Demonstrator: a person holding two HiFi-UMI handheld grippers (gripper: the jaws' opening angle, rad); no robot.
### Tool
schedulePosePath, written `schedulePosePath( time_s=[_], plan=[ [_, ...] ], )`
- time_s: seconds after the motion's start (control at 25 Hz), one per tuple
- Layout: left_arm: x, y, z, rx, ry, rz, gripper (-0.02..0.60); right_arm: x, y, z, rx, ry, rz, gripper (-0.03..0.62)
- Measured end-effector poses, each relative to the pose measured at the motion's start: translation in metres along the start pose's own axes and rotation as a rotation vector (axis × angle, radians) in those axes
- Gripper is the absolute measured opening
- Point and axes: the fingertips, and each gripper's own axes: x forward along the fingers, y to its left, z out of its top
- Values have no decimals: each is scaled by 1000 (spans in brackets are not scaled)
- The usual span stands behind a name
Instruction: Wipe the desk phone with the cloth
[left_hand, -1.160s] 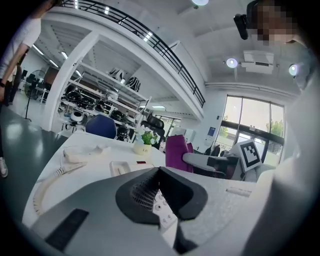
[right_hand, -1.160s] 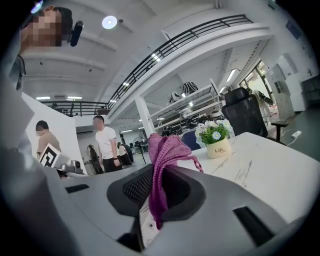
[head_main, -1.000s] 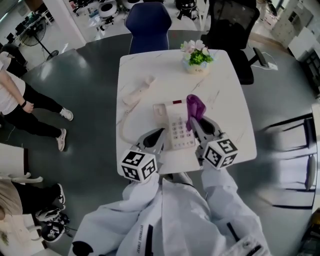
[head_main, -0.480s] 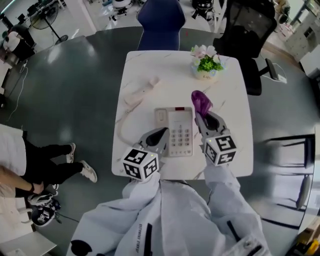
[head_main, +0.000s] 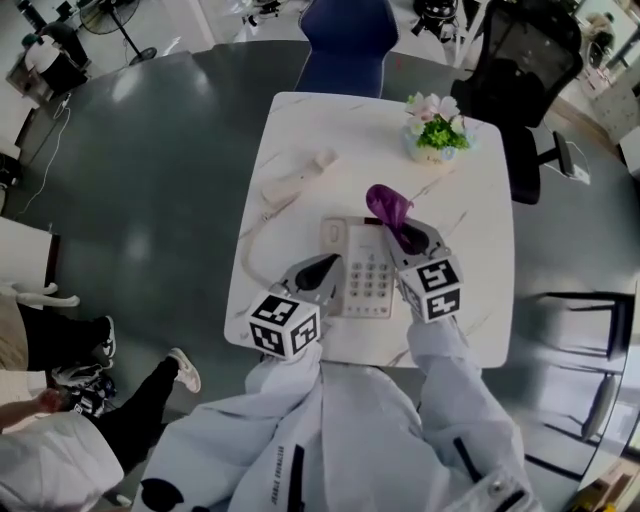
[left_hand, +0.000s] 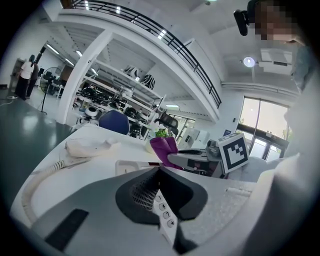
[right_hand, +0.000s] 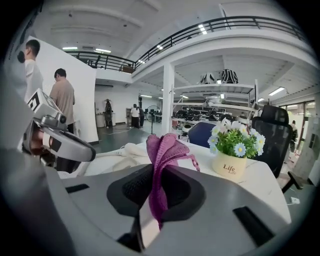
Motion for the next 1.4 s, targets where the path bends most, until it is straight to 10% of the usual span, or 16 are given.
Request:
schedulePosePath(
  time_s=[1.4],
  plan=[
    [-18, 12, -7, 29, 51, -92, -2, 3, 41, -35, 87, 165, 61, 37]
  ],
)
